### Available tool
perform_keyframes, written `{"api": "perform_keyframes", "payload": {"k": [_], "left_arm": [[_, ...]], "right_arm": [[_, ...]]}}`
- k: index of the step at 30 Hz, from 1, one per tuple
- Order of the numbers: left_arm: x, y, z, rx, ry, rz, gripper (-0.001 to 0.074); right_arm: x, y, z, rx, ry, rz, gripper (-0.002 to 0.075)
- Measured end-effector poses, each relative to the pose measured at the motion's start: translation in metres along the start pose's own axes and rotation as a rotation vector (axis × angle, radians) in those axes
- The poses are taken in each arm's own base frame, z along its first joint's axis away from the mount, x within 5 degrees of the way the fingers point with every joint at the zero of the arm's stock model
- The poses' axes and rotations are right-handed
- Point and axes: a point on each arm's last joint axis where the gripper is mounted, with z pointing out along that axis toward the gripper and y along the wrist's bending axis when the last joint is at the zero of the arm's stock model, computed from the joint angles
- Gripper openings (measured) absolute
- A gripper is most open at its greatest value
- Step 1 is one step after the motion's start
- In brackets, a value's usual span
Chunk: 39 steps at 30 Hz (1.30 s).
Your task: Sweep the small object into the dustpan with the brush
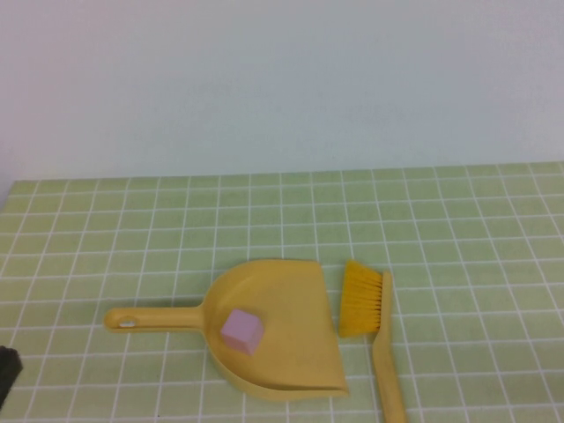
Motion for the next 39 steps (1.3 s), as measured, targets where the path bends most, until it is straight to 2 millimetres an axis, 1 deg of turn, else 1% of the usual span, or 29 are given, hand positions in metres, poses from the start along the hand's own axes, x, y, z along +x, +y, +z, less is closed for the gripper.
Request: {"api": "perform_keyframes", "payload": {"k": [2,4,6,9,11,13,17,21,22,39], "left_arm": [[-0.001,0.005,-0.004,-0.071,-0.018,-0.011,-0.0002],[0.002,0.010,-0.009,-0.156,-0.003,-0.012,-0.0002],[0.005,0.013,-0.014,-0.220,0.006,-0.052,-0.0002],[0.004,0.016,-0.020,-0.302,-0.036,-0.067,-0.0002],[0.007,0.018,-0.022,-0.337,-0.058,-0.075,-0.0002],[0.016,0.020,-0.021,-0.370,-0.059,-0.079,-0.0002],[0.041,0.023,-0.020,-0.411,-0.033,-0.088,-0.0002],[0.075,0.027,-0.014,-0.425,0.054,-0.107,-0.0002],[0.080,0.027,-0.013,-0.426,0.070,-0.110,-0.0002],[0.080,0.027,-0.014,-0.430,0.088,-0.112,-0.0002]], "right_arm": [[0.000,0.000,0.000,0.001,0.004,0.001,-0.0002],[0.002,0.000,0.000,0.001,0.018,0.049,-0.0002],[0.006,0.000,0.000,0.004,0.067,0.096,-0.0002],[0.014,0.000,-0.001,0.006,0.154,0.064,-0.0002],[0.018,0.000,-0.002,0.001,0.199,0.053,-0.0002],[0.019,0.000,-0.002,-0.003,0.210,0.023,-0.0002],[0.020,0.002,-0.002,-0.018,0.217,-0.015,-0.0002],[0.020,0.003,-0.002,-0.034,0.221,-0.049,-0.0002],[0.020,0.003,-0.002,-0.035,0.221,-0.051,-0.0002],[0.020,0.004,-0.002,-0.042,0.225,-0.021,-0.0002]]}}
